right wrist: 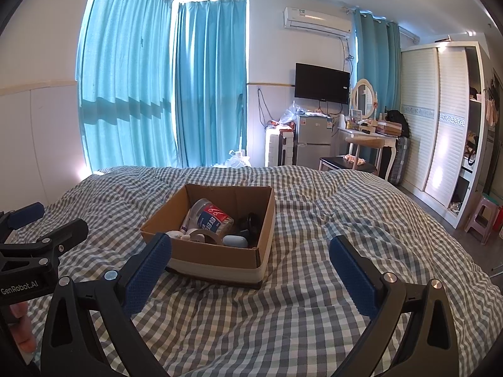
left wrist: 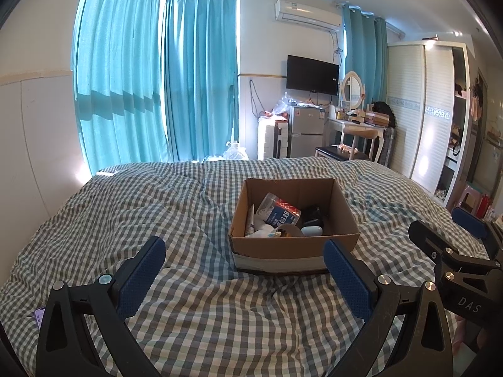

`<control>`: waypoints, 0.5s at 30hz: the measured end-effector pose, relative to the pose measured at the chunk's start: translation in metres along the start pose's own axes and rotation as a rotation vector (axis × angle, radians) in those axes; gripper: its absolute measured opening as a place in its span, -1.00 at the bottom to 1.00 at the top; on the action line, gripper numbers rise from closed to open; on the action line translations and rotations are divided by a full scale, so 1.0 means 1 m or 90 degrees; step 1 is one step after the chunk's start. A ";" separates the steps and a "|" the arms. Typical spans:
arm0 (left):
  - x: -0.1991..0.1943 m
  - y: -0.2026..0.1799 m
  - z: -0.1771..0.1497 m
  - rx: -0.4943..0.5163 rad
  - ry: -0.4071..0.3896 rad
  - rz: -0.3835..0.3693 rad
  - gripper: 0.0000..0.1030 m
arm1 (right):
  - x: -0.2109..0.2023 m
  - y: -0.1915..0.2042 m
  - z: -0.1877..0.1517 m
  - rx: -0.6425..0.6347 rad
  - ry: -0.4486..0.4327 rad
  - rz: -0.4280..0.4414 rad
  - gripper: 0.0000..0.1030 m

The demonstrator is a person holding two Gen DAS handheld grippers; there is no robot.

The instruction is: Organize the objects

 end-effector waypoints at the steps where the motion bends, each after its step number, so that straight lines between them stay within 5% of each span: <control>1: 0.000 0.001 0.000 0.001 0.000 0.000 1.00 | 0.000 0.000 0.000 0.000 0.001 0.000 0.96; 15: 0.004 0.003 -0.001 -0.002 0.004 -0.003 1.00 | 0.000 0.000 -0.001 -0.005 0.001 0.002 0.96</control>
Point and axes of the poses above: each gripper's, at about its wrist camera, not at the fingertips, and x roughly the way its jaws point, y to its left, z to its top, the point moved 9 cm from there along x, roughly the way its jaws point, and after that the axes turned 1 degree about x, right-handed, at the moved point
